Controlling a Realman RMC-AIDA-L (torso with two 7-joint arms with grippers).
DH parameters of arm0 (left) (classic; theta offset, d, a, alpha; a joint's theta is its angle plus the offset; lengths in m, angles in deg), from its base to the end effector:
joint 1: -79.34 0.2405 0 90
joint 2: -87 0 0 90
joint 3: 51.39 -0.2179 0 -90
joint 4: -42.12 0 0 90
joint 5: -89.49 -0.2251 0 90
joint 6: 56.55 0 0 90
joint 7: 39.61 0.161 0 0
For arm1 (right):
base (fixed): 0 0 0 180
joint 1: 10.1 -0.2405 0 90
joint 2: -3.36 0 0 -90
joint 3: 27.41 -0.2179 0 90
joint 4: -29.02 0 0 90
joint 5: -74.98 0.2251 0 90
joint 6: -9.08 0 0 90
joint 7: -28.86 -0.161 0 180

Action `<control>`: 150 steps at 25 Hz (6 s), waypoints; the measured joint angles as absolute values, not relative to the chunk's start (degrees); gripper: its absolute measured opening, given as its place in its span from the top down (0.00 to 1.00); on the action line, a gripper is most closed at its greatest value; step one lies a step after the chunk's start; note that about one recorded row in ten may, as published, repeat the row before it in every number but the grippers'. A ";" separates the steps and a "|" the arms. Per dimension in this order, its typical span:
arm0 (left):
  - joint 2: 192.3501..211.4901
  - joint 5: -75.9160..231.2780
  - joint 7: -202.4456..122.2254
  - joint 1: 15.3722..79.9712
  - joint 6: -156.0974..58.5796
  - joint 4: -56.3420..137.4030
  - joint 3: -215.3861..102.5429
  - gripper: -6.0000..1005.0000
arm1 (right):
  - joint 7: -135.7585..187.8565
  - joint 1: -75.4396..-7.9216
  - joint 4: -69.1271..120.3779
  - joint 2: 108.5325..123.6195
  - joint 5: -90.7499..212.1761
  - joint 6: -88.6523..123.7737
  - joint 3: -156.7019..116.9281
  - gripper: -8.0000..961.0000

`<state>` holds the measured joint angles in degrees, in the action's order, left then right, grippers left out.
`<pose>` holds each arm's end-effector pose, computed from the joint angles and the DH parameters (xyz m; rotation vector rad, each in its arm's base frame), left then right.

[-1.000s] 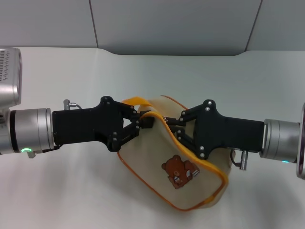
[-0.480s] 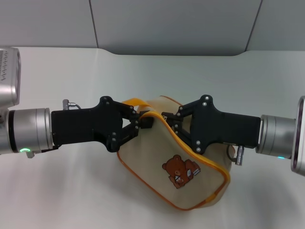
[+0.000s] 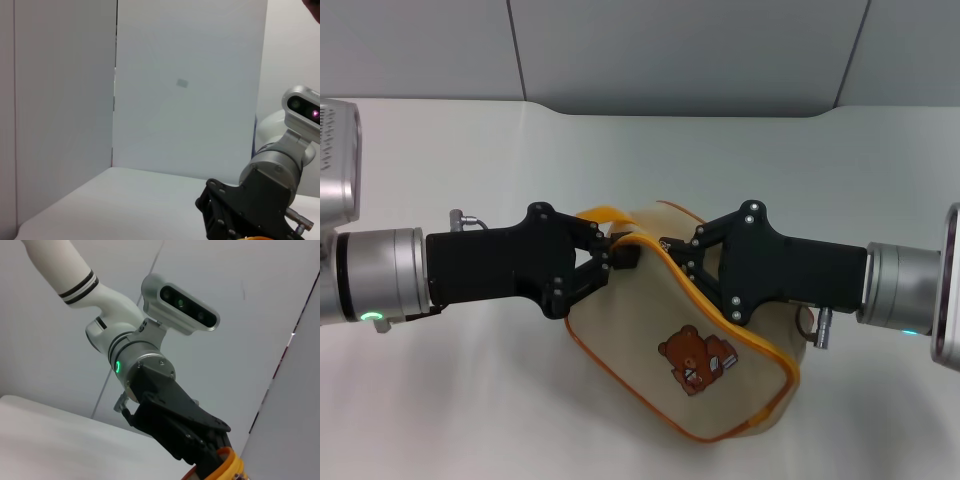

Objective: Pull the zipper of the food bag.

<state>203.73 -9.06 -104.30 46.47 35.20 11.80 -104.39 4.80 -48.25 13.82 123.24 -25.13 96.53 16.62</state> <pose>-0.1965 0.3270 -0.0133 -2.8183 -0.2333 -0.8944 0.1880 0.3222 -0.0579 -2.5809 -0.3949 0.8612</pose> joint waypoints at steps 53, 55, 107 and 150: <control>202.74 -9.24 -103.22 48.01 32.76 12.16 -98.49 0.94 | -10.95 -35.09 8.67 121.23 -26.81 102.30 8.40 0.92; 202.74 -9.21 -103.03 48.03 33.04 12.12 -98.49 0.94 | -10.96 -36.33 8.75 121.68 -28.89 100.48 9.67 0.84; 203.40 -9.05 -103.39 46.91 31.20 12.49 -96.37 0.94 | -7.30 -35.08 8.06 122.46 -32.36 105.93 16.16 0.99; 200.60 -12.53 -107.12 49.21 52.31 15.83 -91.45 0.27 | -29.10 -39.17 7.53 117.45 -33.52 117.52 5.75 0.24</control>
